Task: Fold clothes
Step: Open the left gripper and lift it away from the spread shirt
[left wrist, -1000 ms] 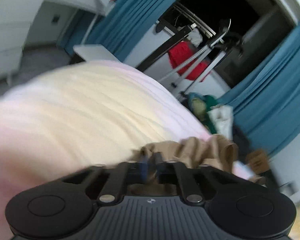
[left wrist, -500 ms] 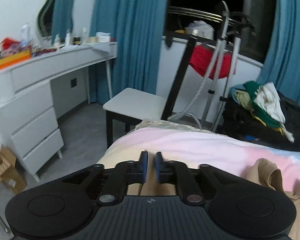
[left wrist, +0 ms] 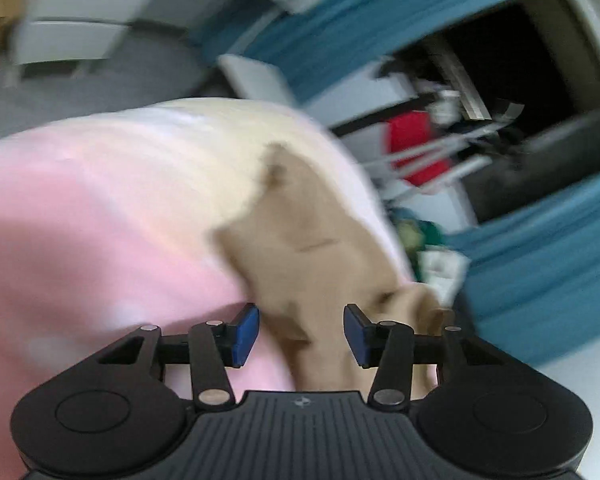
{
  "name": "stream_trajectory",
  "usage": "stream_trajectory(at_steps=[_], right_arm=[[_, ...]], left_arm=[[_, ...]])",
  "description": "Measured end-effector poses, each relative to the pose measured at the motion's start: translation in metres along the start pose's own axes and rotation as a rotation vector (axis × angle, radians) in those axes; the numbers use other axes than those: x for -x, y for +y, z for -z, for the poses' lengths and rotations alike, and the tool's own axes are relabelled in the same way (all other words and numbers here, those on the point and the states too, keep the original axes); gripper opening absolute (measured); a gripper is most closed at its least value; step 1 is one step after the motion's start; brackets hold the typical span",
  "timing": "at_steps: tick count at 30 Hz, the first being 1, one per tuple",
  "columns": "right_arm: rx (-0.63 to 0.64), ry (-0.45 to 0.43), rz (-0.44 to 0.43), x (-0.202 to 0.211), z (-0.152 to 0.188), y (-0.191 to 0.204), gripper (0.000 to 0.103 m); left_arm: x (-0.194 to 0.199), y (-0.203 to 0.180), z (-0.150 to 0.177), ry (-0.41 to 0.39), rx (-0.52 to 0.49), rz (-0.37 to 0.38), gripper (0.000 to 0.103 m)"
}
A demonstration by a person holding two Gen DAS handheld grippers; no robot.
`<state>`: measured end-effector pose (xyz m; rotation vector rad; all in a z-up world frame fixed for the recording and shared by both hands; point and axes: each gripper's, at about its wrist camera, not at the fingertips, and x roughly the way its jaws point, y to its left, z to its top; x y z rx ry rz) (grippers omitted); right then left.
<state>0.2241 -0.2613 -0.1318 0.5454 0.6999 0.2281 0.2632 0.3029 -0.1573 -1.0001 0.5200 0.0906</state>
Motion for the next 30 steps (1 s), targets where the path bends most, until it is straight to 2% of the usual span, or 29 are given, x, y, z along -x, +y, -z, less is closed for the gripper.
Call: stream_trajectory(at_steps=[3,5,7,8,12,15,18,21,22,23,25,27,30], right_arm=[[-0.001,0.016,0.0,-0.003,0.002,0.001,0.083],[0.009,0.017,0.011,-0.007,0.003,0.002,0.083],[0.019,0.018,0.022,-0.01,0.003,0.003,0.083],[0.024,0.018,0.027,-0.011,0.003,0.004,0.083],[0.028,0.015,0.043,-0.018,0.003,0.004,0.083],[0.038,0.005,0.056,-0.018,0.002,0.006,0.083],[0.063,-0.016,0.073,-0.014,0.001,0.009,0.083],[0.101,-0.041,0.081,-0.011,0.0,0.012,0.083],[0.118,-0.049,0.091,-0.01,0.0,0.014,0.083],[0.136,-0.057,0.103,-0.01,0.0,0.016,0.083],[0.164,-0.076,0.117,-0.008,-0.002,0.019,0.083],[0.179,-0.098,0.124,-0.004,-0.005,0.019,0.083],[0.172,-0.124,0.124,0.003,-0.011,0.016,0.083]], left_arm=[[-0.018,-0.007,0.005,-0.01,-0.049,-0.018,0.049],[-0.03,-0.006,0.008,-0.029,-0.062,-0.033,0.039],[-0.034,0.002,0.009,-0.042,-0.067,-0.06,0.009],[-0.035,0.005,0.008,-0.042,-0.059,-0.065,0.006],[-0.031,-0.001,-0.001,-0.079,-0.047,-0.056,0.003],[-0.017,-0.02,-0.014,-0.101,-0.099,-0.089,0.003],[-0.008,-0.042,-0.012,-0.11,-0.249,-0.201,0.003],[-0.019,-0.057,0.008,-0.083,-0.419,-0.353,0.006],[-0.019,-0.061,0.015,-0.077,-0.434,-0.375,0.007],[-0.019,-0.065,0.022,-0.069,-0.443,-0.391,0.01],[-0.009,-0.073,0.028,-0.056,-0.442,-0.39,0.026],[0.002,-0.089,0.04,-0.084,-0.504,-0.405,0.037],[0.025,-0.111,0.062,-0.093,-0.614,-0.396,0.047]])
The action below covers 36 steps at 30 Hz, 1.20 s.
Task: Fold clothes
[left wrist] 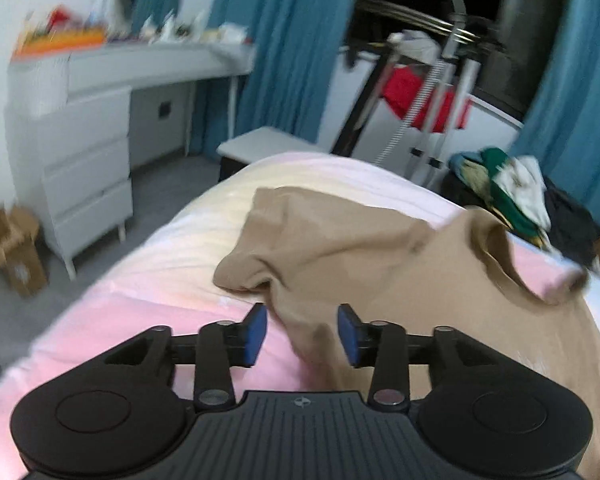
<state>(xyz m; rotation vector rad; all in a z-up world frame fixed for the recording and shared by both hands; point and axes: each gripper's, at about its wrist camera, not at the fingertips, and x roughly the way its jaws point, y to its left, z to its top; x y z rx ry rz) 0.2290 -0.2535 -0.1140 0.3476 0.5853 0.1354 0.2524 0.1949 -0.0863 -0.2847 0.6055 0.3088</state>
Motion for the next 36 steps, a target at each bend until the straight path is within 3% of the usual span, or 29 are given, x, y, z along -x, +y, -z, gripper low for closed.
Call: stream_trajectory(at_steps=[3,6,9,12,15,23,25,33,36], right_arm=[[-0.017,-0.013,-0.005,0.006,-0.005,-0.007,0.083],[-0.013,-0.036,0.005,0.014,-0.008,-0.015,0.082],[-0.008,-0.046,0.008,0.02,-0.01,-0.021,0.082],[-0.012,-0.056,0.007,0.027,-0.013,-0.024,0.082],[-0.035,-0.074,-0.003,0.034,-0.017,-0.029,0.082],[-0.198,-0.09,-0.003,0.031,-0.025,-0.066,0.079],[-0.239,-0.084,0.006,0.027,-0.025,-0.076,0.07],[-0.452,-0.056,-0.009,0.008,-0.016,-0.117,0.066],[-0.505,-0.054,-0.018,0.002,-0.014,-0.125,0.058]], left_arm=[[0.038,-0.008,0.014,-0.01,-0.044,0.065,0.056],[0.076,-0.023,0.041,-0.007,-0.068,0.116,0.057],[0.108,-0.047,0.067,-0.001,-0.162,0.164,0.06],[0.134,-0.068,0.087,-0.022,-0.25,0.189,0.068],[0.145,-0.072,0.106,-0.034,-0.264,0.205,0.072],[0.12,-0.08,0.13,0.001,-0.282,0.224,0.075],[0.111,-0.079,0.13,0.001,-0.287,0.229,0.075],[0.09,-0.079,0.132,0.026,-0.289,0.251,0.075],[0.084,-0.08,0.133,0.033,-0.29,0.256,0.075]])
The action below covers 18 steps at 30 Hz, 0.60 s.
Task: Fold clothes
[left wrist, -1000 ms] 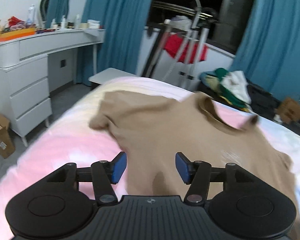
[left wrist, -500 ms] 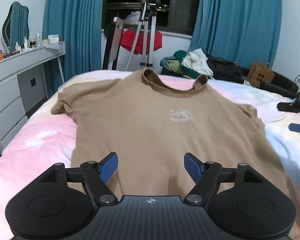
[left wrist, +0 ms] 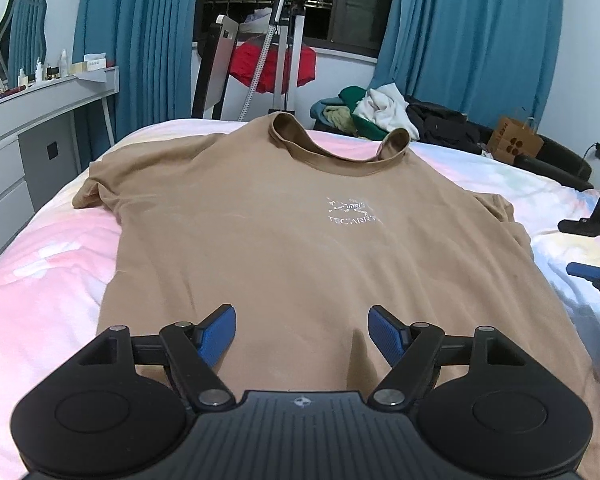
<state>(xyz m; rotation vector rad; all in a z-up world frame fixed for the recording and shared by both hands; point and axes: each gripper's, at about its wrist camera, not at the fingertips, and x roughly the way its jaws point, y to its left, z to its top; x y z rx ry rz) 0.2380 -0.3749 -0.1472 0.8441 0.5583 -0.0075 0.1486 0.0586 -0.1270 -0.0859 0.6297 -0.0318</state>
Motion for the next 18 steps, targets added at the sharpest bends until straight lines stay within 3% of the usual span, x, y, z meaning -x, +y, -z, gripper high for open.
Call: stream_trajectory(at_steps=[7,12,18], right_arm=[[-0.039,0.02,-0.015,-0.013,-0.002,-0.009,0.034],[-0.056,0.005,-0.01,-0.02,-0.02,-0.017,0.035],[-0.108,0.07,-0.009,-0.047,-0.036,-0.039,0.036]], left_arm=[[-0.011,0.001,0.001,0.012,0.002,0.005,0.075],[-0.015,0.004,0.001,0.014,0.011,0.01,0.075],[-0.022,0.006,0.0,0.023,0.024,0.024,0.075]])
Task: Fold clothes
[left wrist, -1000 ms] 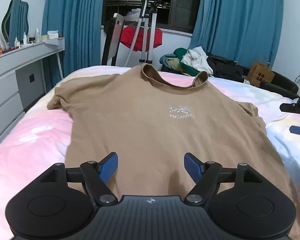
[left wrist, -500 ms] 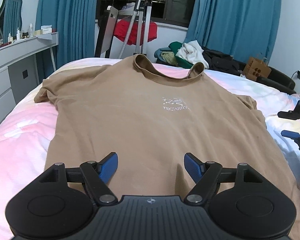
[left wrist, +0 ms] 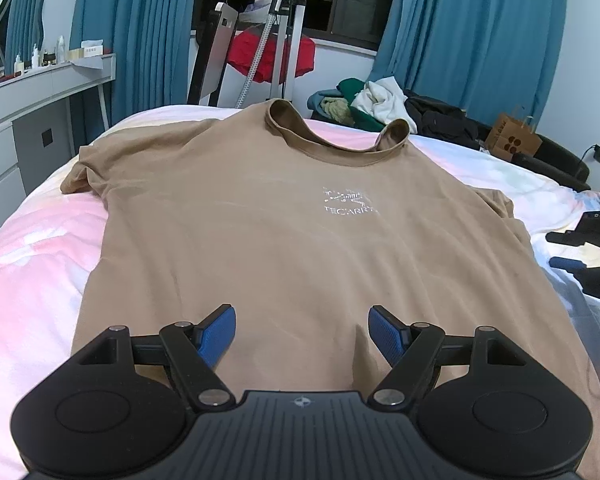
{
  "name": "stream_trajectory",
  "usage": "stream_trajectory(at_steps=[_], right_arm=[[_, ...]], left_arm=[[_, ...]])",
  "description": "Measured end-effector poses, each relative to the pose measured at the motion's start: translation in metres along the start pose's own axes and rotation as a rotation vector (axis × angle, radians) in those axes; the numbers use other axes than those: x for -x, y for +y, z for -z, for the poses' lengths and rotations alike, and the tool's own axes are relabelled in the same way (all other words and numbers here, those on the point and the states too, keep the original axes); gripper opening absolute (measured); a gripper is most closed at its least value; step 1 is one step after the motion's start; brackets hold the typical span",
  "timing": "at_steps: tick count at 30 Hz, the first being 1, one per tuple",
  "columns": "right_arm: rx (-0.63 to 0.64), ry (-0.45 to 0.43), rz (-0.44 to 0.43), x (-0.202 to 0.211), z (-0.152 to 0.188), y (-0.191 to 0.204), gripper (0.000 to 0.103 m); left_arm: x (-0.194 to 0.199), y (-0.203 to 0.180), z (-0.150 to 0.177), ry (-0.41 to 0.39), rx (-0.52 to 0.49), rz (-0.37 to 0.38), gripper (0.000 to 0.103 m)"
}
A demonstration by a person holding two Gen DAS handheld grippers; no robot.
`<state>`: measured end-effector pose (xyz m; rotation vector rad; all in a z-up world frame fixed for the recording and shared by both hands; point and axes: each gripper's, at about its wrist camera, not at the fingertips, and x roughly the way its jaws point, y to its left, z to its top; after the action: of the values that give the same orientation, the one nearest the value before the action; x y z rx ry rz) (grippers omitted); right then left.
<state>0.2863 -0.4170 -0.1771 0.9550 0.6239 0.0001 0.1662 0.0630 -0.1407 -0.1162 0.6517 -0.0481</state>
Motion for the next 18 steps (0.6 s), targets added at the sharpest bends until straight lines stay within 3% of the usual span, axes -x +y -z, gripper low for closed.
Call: stream_trajectory(at_steps=[4,12,13,15,18], right_arm=[[0.004,0.031,-0.057,-0.019,-0.009,0.003,0.037],[0.054,0.084,-0.075,-0.059,-0.003,0.009,0.038],[0.049,0.074,-0.079,-0.056,-0.003,0.009,0.033],[0.036,0.054,-0.088,-0.051,-0.004,0.01,0.009],[0.061,-0.032,-0.104,-0.027,-0.01,0.022,0.009]], left_arm=[[-0.008,0.001,-0.001,0.007,0.018,0.009,0.075],[-0.022,0.002,-0.001,0.019,0.037,0.022,0.075],[-0.023,0.002,-0.001,0.018,0.035,0.023,0.075],[-0.025,0.002,-0.001,0.017,0.038,0.027,0.075],[-0.023,0.006,-0.003,0.012,0.06,0.038,0.075]])
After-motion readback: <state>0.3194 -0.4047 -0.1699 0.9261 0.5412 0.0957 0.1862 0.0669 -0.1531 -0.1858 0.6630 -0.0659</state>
